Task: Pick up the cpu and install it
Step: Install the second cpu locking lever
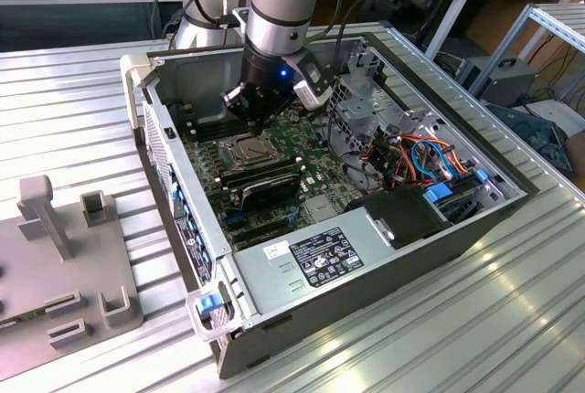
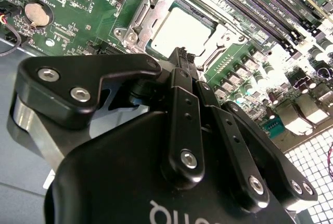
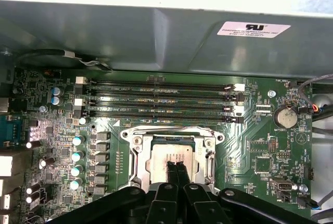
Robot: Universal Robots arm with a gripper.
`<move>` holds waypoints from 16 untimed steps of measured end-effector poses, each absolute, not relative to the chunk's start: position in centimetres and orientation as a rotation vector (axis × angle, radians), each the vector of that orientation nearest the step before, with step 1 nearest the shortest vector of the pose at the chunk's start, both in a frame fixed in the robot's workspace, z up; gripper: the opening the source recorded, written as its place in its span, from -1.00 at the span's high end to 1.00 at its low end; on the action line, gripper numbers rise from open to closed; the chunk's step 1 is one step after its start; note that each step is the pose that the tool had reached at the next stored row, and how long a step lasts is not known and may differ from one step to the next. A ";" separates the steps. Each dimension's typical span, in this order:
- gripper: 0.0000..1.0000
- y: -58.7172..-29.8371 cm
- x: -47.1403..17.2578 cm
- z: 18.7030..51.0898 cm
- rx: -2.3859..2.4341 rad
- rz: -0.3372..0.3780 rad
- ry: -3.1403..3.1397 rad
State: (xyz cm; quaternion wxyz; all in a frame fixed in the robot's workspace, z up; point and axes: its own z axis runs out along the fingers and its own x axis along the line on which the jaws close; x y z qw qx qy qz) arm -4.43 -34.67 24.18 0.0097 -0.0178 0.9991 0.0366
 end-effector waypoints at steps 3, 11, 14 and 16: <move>0.79 -34.7 -4.4 24.2 -0.056 0.114 3.120; 0.79 -34.7 -4.4 24.4 -0.056 0.114 3.120; 0.79 -34.7 -4.4 24.4 -0.056 0.114 3.120; 0.79 -34.7 -4.4 24.4 -0.056 0.114 3.120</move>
